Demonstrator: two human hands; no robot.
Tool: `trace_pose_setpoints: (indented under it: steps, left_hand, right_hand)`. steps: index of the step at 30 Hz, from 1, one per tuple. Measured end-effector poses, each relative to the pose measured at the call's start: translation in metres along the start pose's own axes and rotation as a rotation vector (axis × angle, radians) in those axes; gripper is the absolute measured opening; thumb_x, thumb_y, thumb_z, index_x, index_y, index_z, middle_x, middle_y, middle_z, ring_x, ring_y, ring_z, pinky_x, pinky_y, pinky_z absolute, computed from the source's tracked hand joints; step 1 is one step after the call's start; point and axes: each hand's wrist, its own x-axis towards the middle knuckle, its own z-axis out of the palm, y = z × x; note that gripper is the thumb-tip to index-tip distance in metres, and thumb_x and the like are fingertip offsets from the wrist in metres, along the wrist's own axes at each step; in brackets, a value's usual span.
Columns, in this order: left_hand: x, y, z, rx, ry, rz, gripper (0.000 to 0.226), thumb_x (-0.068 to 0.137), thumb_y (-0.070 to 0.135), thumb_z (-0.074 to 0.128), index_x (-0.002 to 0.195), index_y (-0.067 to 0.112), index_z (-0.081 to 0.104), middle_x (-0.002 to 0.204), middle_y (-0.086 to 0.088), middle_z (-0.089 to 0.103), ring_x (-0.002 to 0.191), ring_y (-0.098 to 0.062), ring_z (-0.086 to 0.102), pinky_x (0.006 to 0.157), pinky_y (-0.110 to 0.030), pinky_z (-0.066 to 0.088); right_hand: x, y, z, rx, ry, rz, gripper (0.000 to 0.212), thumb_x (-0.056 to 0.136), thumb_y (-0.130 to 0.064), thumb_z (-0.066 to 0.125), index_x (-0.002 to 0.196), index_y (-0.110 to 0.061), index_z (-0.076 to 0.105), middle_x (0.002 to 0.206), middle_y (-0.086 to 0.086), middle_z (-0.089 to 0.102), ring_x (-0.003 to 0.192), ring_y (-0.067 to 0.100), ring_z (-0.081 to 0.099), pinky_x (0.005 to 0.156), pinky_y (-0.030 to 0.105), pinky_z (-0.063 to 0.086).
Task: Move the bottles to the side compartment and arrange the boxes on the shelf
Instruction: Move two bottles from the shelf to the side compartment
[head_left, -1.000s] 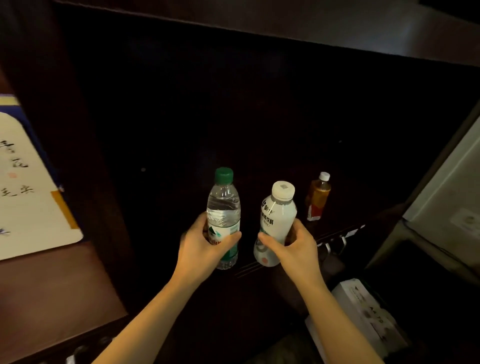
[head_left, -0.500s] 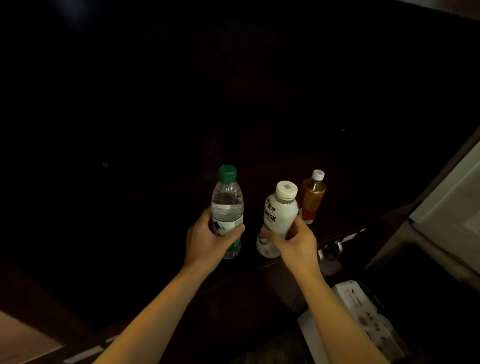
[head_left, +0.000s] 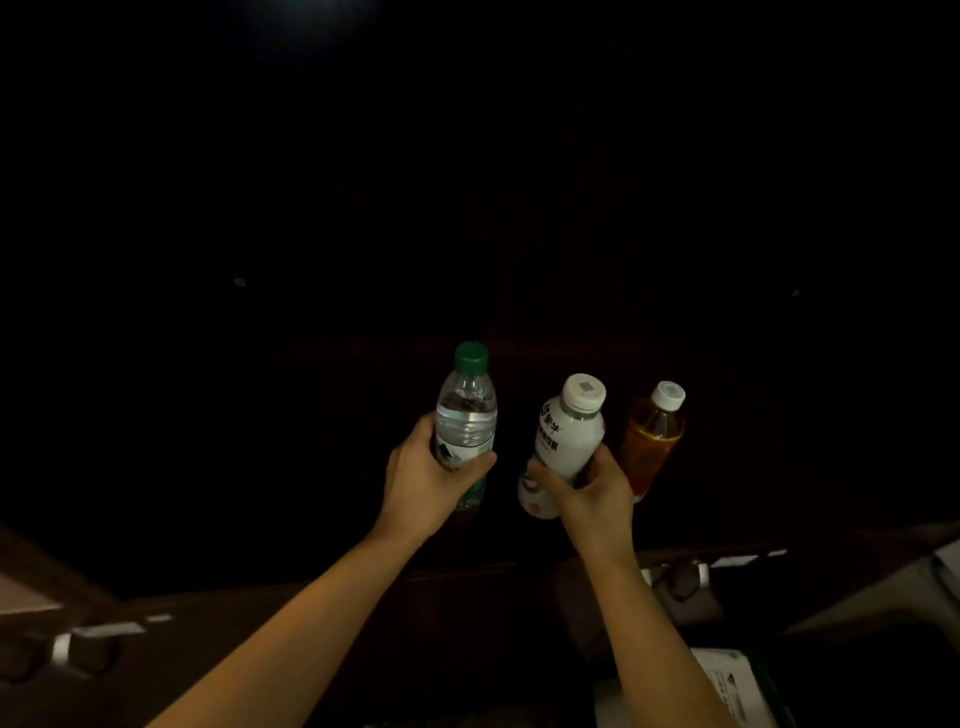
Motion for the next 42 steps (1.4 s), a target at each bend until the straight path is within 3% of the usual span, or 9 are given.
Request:
trace_pose_setpoints:
  steps: [10,19,24,27,31,34,38,42]
  left_hand:
    - [-0.004,0.0,0.013,0.037,0.032,-0.02,0.061,0.064,0.053,0.082,0.116,0.043,0.053,0.101,0.027,0.066,0.097,0.018,0.06,0.073,0.0,0.045]
    - [-0.009,-0.003,0.01,0.058,-0.017,-0.056,0.064,0.07,0.049,0.083,0.124,0.038,0.051,0.111,0.023,0.065,0.103,0.017,0.058,0.077,-0.004,0.046]
    - [-0.017,-0.002,0.003,0.075,-0.072,-0.036,0.089,0.068,0.058,0.081,0.143,0.032,0.041,0.129,0.024,0.058,0.118,0.013,0.052,0.092,-0.008,0.042]
    - [-0.023,-0.002,-0.007,0.108,-0.066,-0.024,0.098,0.068,0.062,0.08,0.149,0.03,0.035,0.142,0.021,0.05,0.128,0.007,0.046,0.098,-0.01,0.034]
    - [-0.032,0.004,-0.032,0.217,-0.022,-0.016,0.105,0.069,0.068,0.075,0.153,0.026,0.029,0.15,0.01,0.044,0.133,-0.002,0.043,0.106,-0.024,0.036]
    - [-0.045,0.011,-0.06,0.285,0.005,0.038,0.098,0.07,0.077,0.063,0.151,0.029,0.032,0.147,0.012,0.044,0.129,0.003,0.042,0.102,-0.019,0.036]
    - [-0.069,0.021,-0.102,0.45,0.079,0.145,0.074,0.084,0.07,0.055,0.145,0.03,0.042,0.141,0.014,0.048,0.125,0.005,0.045,0.093,-0.007,0.031]
    - [-0.101,0.032,-0.154,0.544,0.125,0.248,0.063,0.09,0.064,0.052,0.14,0.025,0.051,0.136,0.011,0.055,0.124,-0.004,0.054,0.095,-0.014,0.039]
  right_hand:
    - [0.008,0.009,-0.005,0.039,-0.085,-0.021,0.068,0.071,-0.039,0.087,0.13,-0.024,0.058,0.117,-0.013,0.069,0.109,0.002,0.064,0.089,0.03,0.057]
    - [0.008,0.01,-0.007,0.02,-0.116,-0.03,0.068,0.073,-0.039,0.086,0.132,-0.029,0.054,0.114,-0.024,0.062,0.11,-0.003,0.06,0.085,0.018,0.052]
    - [0.004,0.009,-0.01,0.006,-0.13,-0.073,0.08,0.076,-0.04,0.084,0.145,-0.022,0.046,0.132,-0.008,0.063,0.123,0.01,0.058,0.094,0.026,0.051]
    - [-0.006,0.0,-0.015,0.004,-0.115,-0.119,0.083,0.078,-0.039,0.082,0.149,-0.027,0.041,0.14,-0.01,0.058,0.129,0.007,0.053,0.101,0.031,0.048]
    - [-0.023,-0.015,-0.026,-0.038,-0.044,-0.211,0.077,0.081,-0.043,0.078,0.148,-0.029,0.041,0.143,-0.011,0.055,0.133,0.005,0.048,0.104,0.031,0.044]
    - [-0.037,-0.029,-0.032,-0.135,0.037,-0.222,0.072,0.084,-0.052,0.07,0.145,-0.023,0.045,0.143,-0.003,0.054,0.133,0.016,0.049,0.103,0.039,0.046]
    - [-0.061,-0.054,-0.029,-0.269,0.151,-0.368,0.052,0.09,-0.041,0.068,0.134,-0.015,0.054,0.13,0.003,0.058,0.121,0.022,0.054,0.086,0.032,0.045]
    - [-0.092,-0.085,-0.014,-0.329,0.156,-0.453,0.043,0.091,-0.03,0.067,0.129,-0.013,0.055,0.126,0.008,0.058,0.117,0.027,0.055,0.088,0.039,0.047]
